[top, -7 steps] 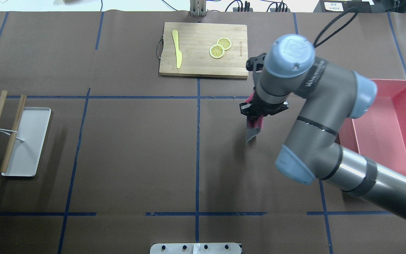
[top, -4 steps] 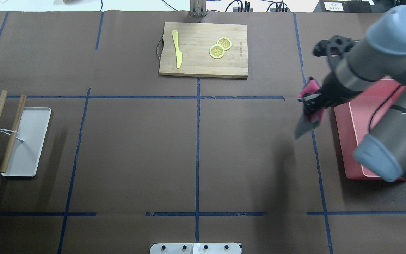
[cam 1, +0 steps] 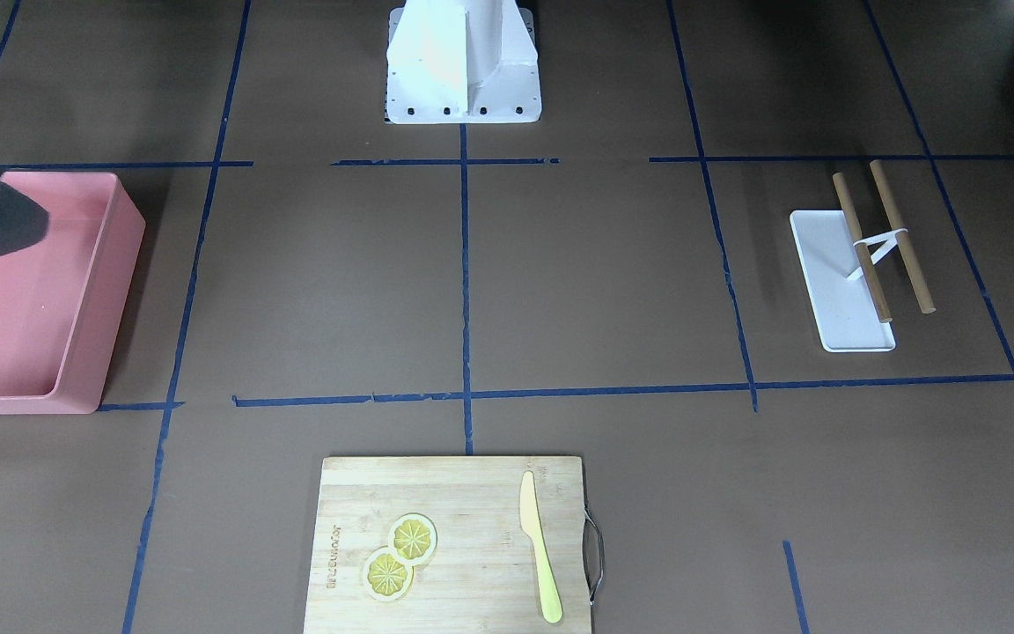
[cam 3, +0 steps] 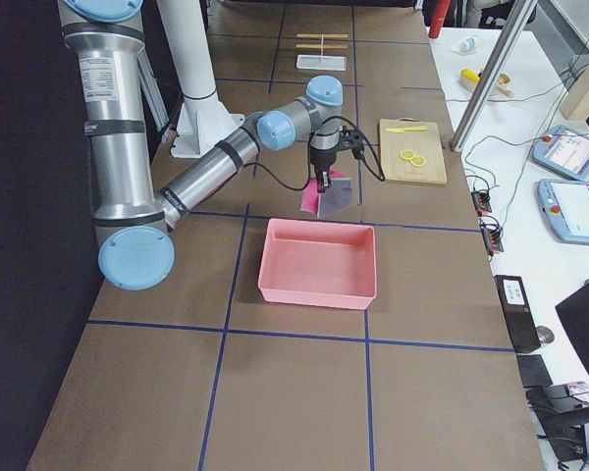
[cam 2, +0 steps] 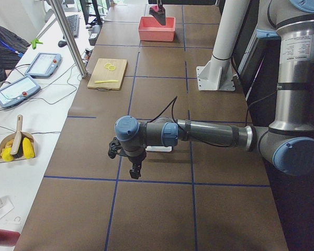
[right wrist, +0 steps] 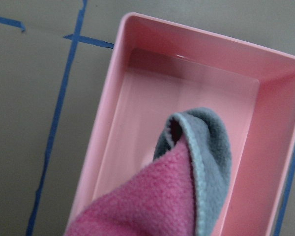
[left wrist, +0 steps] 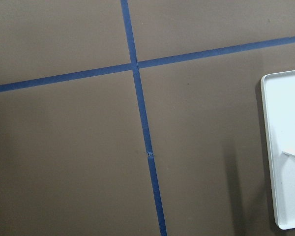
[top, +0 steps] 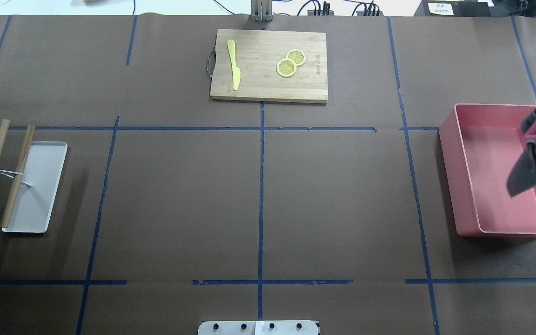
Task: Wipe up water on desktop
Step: 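Carry the cloth over the pink bin and open the right gripper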
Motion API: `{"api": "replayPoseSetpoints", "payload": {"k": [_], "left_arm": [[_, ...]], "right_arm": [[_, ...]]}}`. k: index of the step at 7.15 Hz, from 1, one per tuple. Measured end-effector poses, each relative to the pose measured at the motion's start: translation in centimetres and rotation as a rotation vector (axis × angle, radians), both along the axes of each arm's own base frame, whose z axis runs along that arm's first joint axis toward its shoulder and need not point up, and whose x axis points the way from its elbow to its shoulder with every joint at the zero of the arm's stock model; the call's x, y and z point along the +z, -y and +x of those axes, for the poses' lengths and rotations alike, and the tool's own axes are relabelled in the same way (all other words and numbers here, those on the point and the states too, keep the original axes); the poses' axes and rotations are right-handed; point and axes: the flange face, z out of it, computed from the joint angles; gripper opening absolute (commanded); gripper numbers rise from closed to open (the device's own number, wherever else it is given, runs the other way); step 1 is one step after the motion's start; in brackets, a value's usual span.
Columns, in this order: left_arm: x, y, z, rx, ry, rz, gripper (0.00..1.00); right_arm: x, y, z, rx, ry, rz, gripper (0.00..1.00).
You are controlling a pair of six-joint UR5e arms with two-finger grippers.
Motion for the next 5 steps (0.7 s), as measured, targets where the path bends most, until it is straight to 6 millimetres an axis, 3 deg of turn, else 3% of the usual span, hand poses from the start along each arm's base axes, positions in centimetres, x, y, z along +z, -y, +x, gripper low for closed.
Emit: {"api": "replayPoseSetpoints", "payload": {"k": [1,2,5], "left_arm": [[0.1,0.0,0.0,0.000,0.000,-0.002,1.00],[0.1,0.1,0.0,0.000,0.000,-0.002,1.00],[0.2,0.1,0.0,0.000,0.000,-0.004,1.00]], "right_arm": [[1.8,-0.3,0.7,-0.006,-0.007,-0.003,0.21],[2.8,-0.1,0.9,-0.009,-0.010,-0.004,0.98],[3.3,0.3,0.9,-0.004,-0.006,-0.011,1.00]]}}
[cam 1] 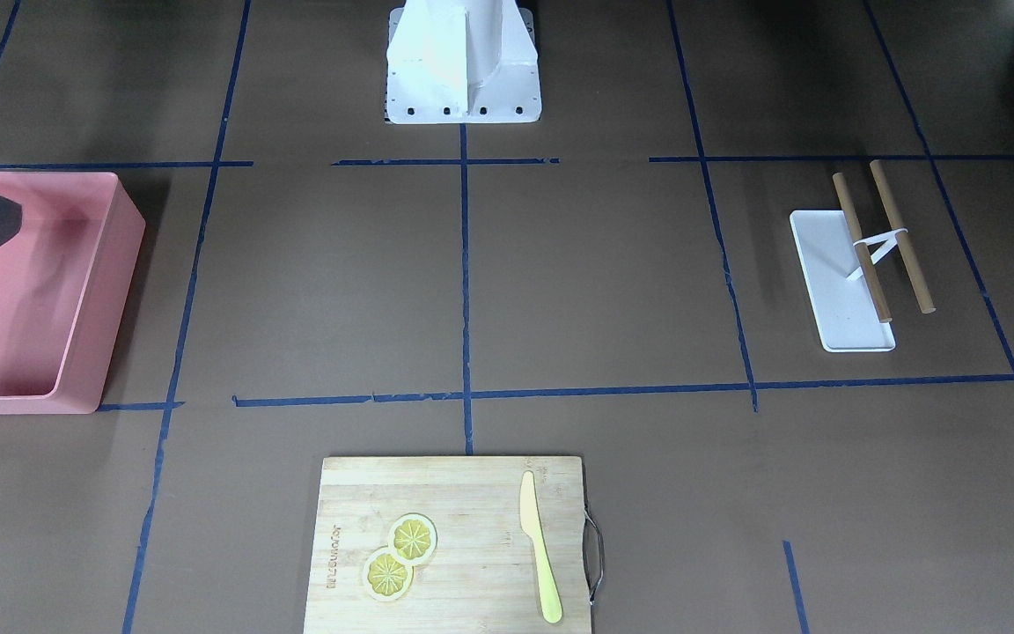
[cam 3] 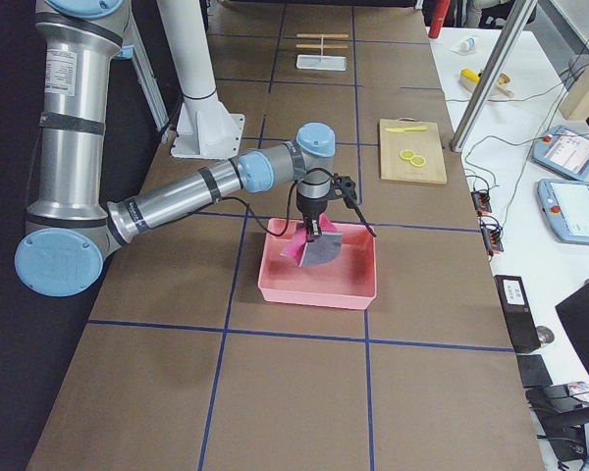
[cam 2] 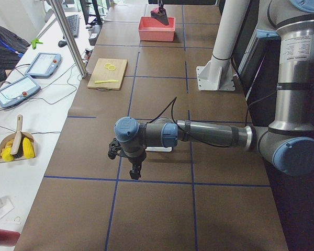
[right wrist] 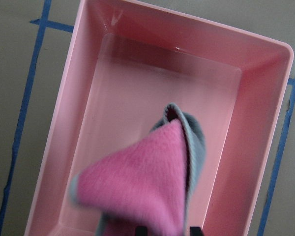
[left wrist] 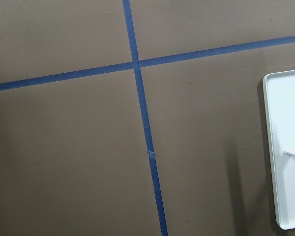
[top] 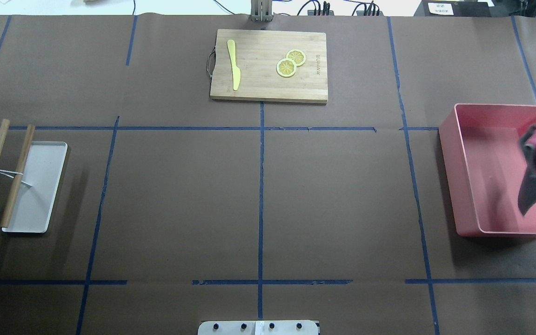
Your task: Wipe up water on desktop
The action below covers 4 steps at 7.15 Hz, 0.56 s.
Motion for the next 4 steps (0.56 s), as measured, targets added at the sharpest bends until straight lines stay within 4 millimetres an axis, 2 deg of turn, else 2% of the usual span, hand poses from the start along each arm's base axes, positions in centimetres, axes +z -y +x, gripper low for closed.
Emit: {"api": "replayPoseSetpoints", "payload": {"k": [4], "left_arm": [[0.10,-0.02,0.00,0.000,0.000,-0.002,1.00]], "right_arm": [[0.11,0.03,0.36,0.005,0.014,-0.009,1.00]]}}
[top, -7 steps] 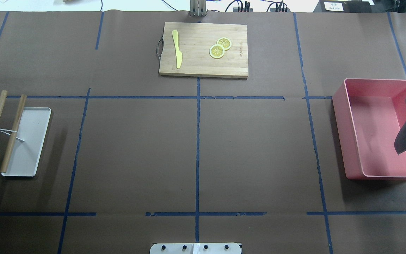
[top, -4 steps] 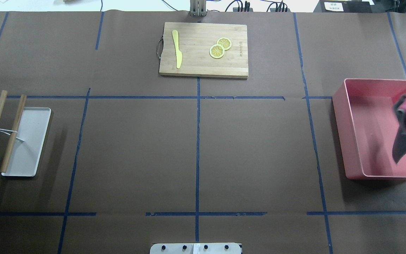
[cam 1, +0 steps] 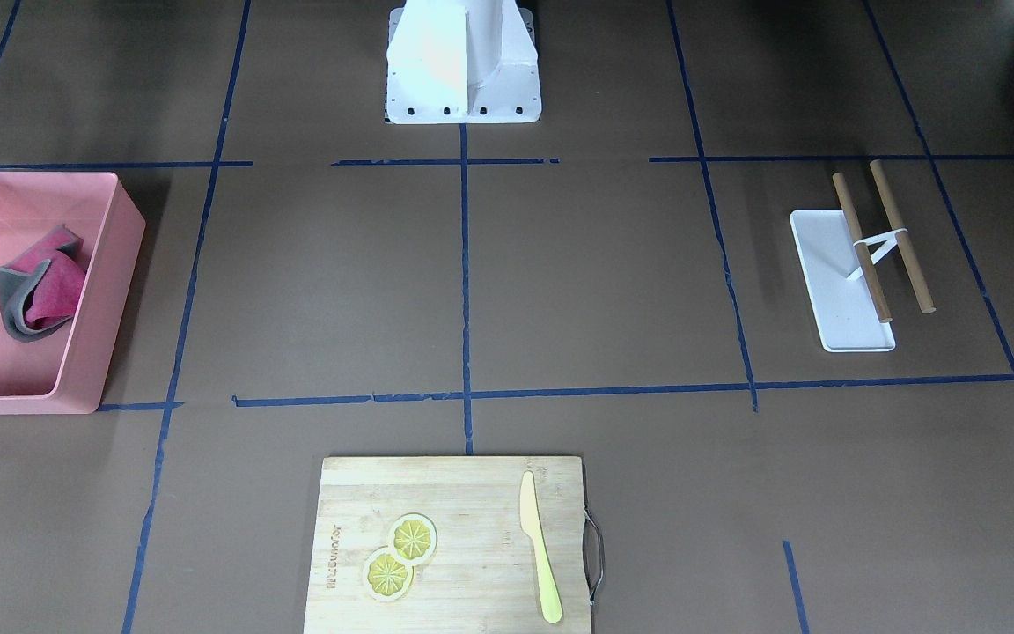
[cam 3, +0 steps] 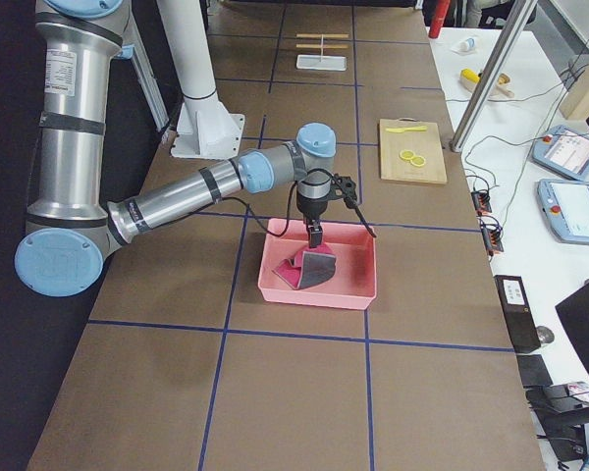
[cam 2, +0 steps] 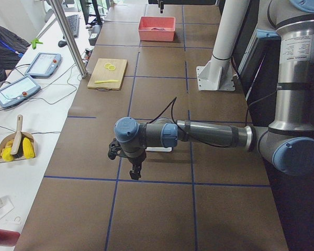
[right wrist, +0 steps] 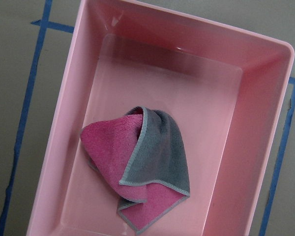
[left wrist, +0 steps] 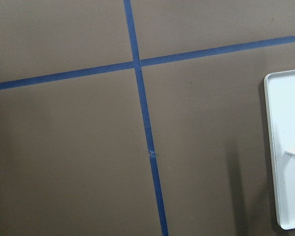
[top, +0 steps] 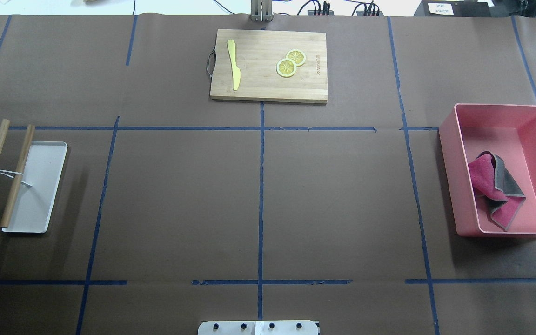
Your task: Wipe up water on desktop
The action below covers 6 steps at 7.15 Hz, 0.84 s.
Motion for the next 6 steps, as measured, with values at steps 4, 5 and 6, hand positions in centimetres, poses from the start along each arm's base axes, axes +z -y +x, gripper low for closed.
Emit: {"api": "replayPoseSetpoints", "payload": {"k": [4,5,6], "left_arm": [[0.1,-0.2,0.0,-0.001,0.000,-0.004,1.00],[0.2,-0.2,0.0,-0.002,0.000,-0.008,1.00],[0.4,-0.4,0.0,-0.002,0.001,-0.012,1.00]], "right_arm": [[6.2,-1.5,8.9,-0.012,0.047,0.018,1.00],[9.3,-2.9,12.1,0.006,0.046,0.003,1.00],[12.5,-4.3,14.9,0.044,0.046,-0.033,1.00]]}}
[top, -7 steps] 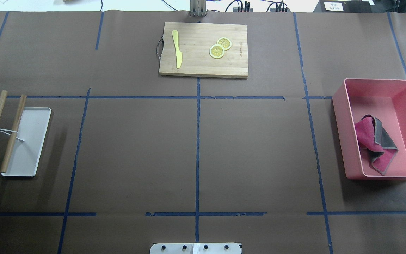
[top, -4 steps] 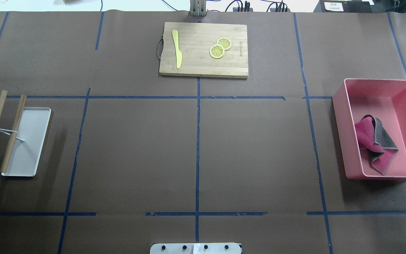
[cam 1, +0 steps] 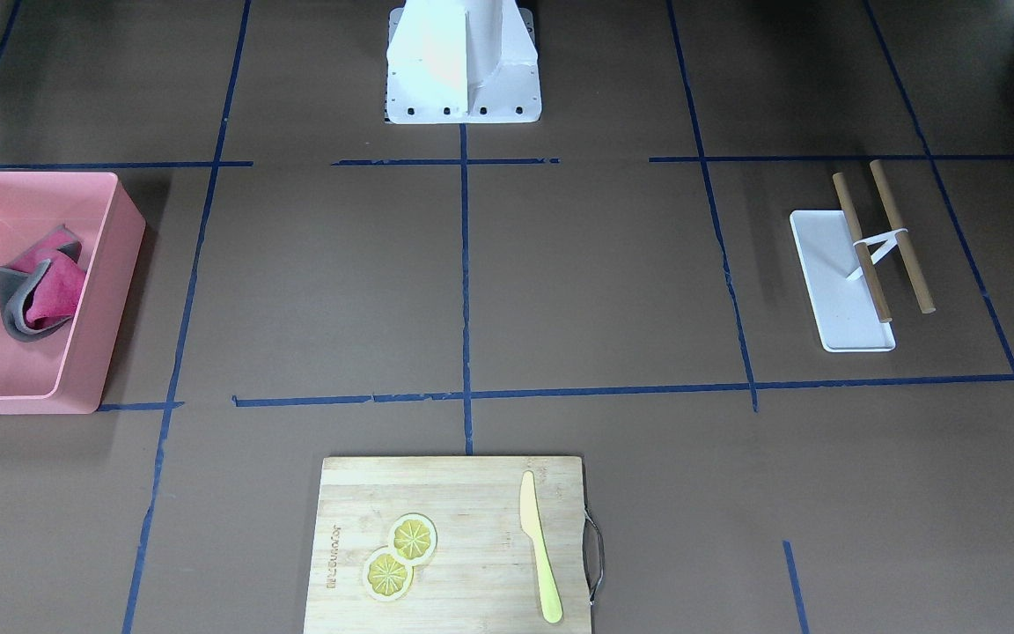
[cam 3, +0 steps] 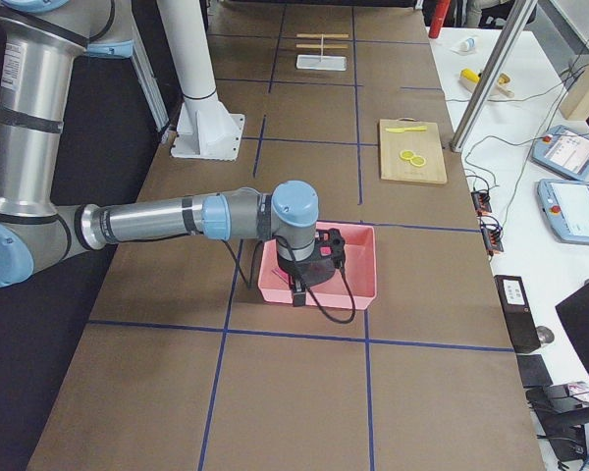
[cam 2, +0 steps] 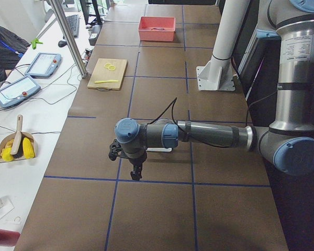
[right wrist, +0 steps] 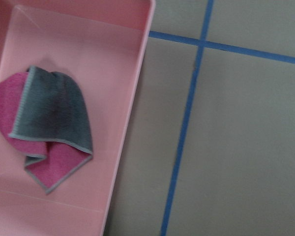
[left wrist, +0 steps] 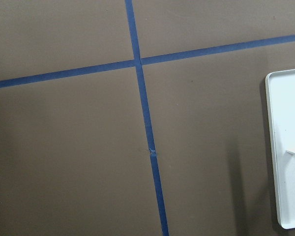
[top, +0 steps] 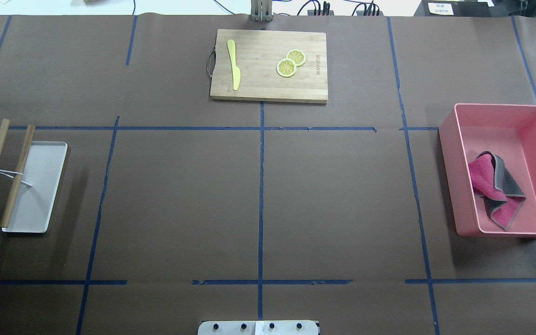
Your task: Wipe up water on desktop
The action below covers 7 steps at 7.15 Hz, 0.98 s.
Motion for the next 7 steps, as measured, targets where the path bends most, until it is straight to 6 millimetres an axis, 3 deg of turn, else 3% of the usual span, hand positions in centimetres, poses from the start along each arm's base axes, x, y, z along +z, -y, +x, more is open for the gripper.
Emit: {"api": "replayPoseSetpoints", "payload": {"k": [1,2,7], "left_arm": [[0.1,-0.1,0.0,-0.001,0.001,-0.001,1.00],[0.3,-0.3,-0.1,-0.002,0.002,-0.007,1.00],[2.1,-1.3,-0.2,-0.003,0.012,-0.023,1.00]], "right_arm": [[2.1,-1.1,1.3,0.024,0.000,-0.036,1.00],[2.7,-1.5,1.7,0.037,0.000,-0.052,1.00],[3.5,-1.6,1.7,0.050,0.000,-0.079,1.00]]}}
